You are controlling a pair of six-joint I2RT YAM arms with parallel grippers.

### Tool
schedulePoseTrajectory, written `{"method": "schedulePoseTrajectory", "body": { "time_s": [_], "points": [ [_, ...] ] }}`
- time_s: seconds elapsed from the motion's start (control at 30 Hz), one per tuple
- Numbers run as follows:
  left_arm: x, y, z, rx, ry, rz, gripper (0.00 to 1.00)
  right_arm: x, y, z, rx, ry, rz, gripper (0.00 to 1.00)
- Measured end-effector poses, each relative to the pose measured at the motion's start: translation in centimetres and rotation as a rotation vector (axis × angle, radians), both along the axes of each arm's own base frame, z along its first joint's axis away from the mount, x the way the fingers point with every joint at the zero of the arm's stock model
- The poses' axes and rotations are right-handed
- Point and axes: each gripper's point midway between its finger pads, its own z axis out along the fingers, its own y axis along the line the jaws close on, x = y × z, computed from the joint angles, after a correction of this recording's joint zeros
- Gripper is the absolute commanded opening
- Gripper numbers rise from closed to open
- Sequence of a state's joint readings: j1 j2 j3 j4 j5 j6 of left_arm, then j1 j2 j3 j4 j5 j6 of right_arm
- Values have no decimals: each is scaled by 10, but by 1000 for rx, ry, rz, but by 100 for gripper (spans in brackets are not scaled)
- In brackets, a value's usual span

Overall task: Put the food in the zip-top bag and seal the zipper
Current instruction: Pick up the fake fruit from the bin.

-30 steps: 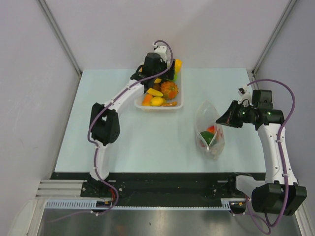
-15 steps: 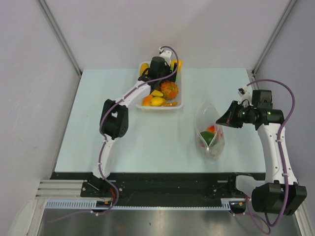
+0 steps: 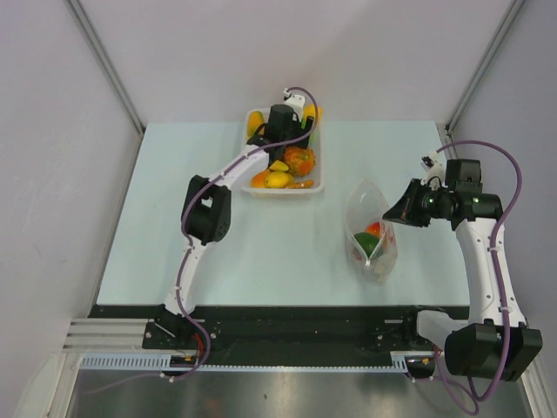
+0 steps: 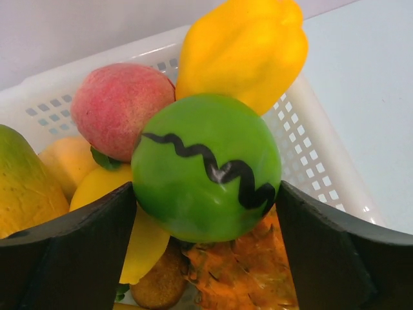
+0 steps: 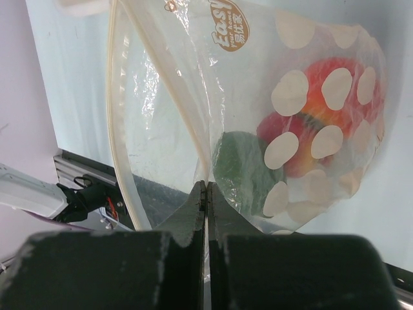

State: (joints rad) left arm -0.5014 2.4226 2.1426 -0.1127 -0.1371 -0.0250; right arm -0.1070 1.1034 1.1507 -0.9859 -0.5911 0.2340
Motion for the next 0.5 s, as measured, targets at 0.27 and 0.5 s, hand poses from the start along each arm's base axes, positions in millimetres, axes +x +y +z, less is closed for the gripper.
{"method": "schedulePoseTrajectory", "body": {
  "time_s": [0.27,0.5],
  "points": [
    [-28,-6,29,-45,48,-73,43,-1,0,0,0,4,1,0],
    [-138,-32,148,-152,-39,-292,38,-1,-1,1,-6,-1,4,0]
  ]
}}
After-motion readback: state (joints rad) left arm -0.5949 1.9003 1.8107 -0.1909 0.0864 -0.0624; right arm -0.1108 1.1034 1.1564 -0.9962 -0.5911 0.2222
